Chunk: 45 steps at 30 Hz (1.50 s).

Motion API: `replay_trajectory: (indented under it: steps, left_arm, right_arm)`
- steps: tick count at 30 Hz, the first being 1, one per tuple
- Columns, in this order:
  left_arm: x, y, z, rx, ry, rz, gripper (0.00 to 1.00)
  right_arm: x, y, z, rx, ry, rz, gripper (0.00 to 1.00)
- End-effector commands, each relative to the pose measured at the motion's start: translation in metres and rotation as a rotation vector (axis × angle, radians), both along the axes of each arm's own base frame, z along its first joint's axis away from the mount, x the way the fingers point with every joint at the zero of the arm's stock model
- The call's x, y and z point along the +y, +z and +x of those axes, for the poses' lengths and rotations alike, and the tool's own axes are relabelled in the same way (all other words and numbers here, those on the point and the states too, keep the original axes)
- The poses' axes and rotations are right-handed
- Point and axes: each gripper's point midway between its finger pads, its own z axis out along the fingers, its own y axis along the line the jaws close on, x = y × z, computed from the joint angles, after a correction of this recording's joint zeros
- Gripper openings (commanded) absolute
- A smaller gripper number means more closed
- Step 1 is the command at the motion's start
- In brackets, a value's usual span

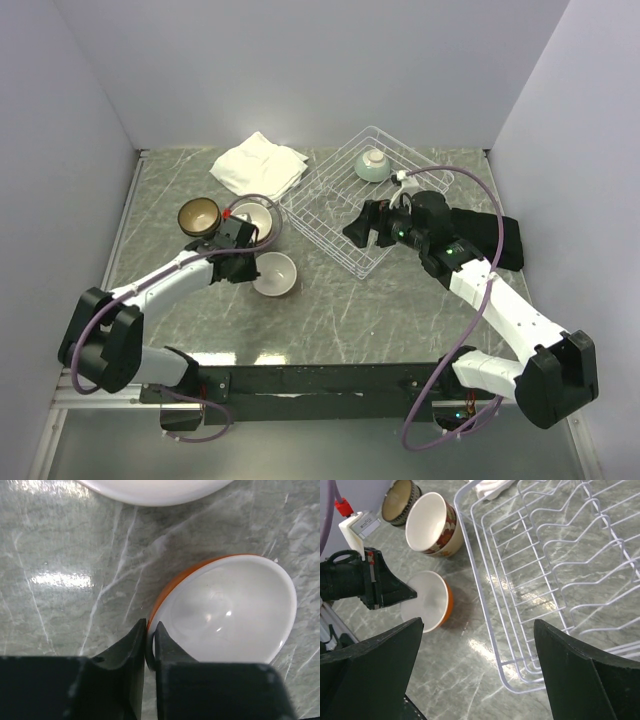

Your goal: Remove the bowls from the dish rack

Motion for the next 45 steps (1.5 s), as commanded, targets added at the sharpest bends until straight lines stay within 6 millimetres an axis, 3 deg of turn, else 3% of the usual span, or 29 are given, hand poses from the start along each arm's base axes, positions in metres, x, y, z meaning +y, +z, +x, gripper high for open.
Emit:
replay_trajectory:
  steps: [1,5,9,15,16,20,22,25,30,35,36,37,45]
  left_arm:
    - [-0.009,0.010,0.011,-0.041,-0.014,-0.031,0.19]
    - [-0.002,0.008,0.006,-0.053,-0.004,-0.021,0.33]
    - [0.003,0.019,0.006,-0.086,0.007,-0.010,0.57]
    - [0.017,0.059,0.010,-0.232,0.055,-0.010,0.78]
    - [0.021,0.077,0.012,-0.302,0.067,-0.024,0.82]
    - [0.043,0.109,0.010,-0.481,0.112,-0.012,0.99]
    - [0.055,0.126,0.006,-0.567,0.136,0.001,1.00]
    - [0.066,0.133,0.002,-0.628,0.168,0.009,0.99]
    - [0.065,0.145,0.004,-0.702,0.147,-0.007,0.99]
    - [0.059,0.144,0.013,-0.719,0.108,0.013,0.99]
    - [0.058,0.144,0.015,-0.716,0.106,0.017,0.99]
    - [0.058,0.142,0.017,-0.712,0.102,0.025,0.99]
    - [0.061,0.136,0.018,-0.706,0.112,0.040,0.99]
  right_arm:
    - [-0.007,0.017,0.004,-0.063,-0.017,-0.025,1.00]
    - [-0.009,0.017,0.010,-0.074,-0.028,-0.051,1.00]
    - [-0.013,0.023,0.021,-0.108,-0.046,-0.100,1.00]
    - [-0.022,0.025,0.048,-0.143,-0.086,-0.217,1.00]
    - [-0.021,0.023,0.055,-0.131,-0.087,-0.239,1.00]
    - [-0.028,0.018,0.077,-0.133,-0.108,-0.327,1.00]
    - [-0.032,0.016,0.091,-0.153,-0.115,-0.375,1.00]
    - [-0.039,0.009,0.113,-0.159,-0.124,-0.451,1.00]
    - [-0.048,-0.001,0.152,-0.198,-0.119,-0.571,1.00]
    - [-0.054,-0.019,0.200,-0.206,-0.112,-0.691,1.00]
    - [-0.054,-0.012,0.211,-0.237,-0.112,-0.717,1.00]
    - [-0.057,-0.027,0.219,-0.216,-0.112,-0.753,1.00]
    - [-0.062,-0.050,0.270,-0.279,-0.103,-0.930,1.00]
